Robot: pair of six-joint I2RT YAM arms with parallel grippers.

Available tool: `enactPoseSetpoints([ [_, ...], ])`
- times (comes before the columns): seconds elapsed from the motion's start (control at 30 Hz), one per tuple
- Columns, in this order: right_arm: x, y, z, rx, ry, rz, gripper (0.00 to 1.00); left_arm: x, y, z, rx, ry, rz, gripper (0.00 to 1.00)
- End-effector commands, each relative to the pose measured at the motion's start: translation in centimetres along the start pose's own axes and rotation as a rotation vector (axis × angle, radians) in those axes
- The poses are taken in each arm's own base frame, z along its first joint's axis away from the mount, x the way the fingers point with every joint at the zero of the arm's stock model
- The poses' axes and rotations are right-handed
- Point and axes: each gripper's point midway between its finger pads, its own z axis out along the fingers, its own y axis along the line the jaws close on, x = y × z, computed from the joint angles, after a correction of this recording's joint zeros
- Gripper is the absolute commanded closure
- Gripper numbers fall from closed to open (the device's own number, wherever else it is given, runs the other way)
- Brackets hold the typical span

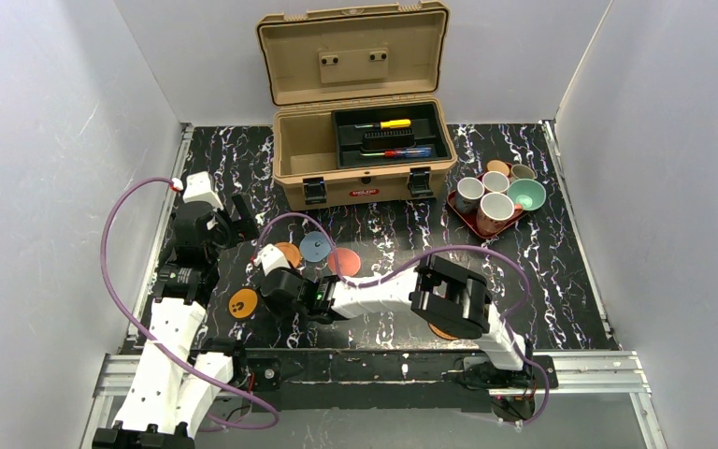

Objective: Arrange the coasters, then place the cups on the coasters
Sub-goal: Move the coaster to the corner of the board.

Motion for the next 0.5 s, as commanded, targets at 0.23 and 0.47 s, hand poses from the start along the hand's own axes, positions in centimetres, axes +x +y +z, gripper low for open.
enactPoseSetpoints([
  [0.23,7.1,-2.6,-0.9,0.045,0.166,0.020,0.39,-1.7,0.0,-0.8,-0.007,-0.044,-0.007,0.02],
  [0.47,9.2,-5.0,-3.0,0.113,0.206,0.023,0.39,-1.6,-0.2,-0.6,-0.001,-0.035,-0.004,0.02],
])
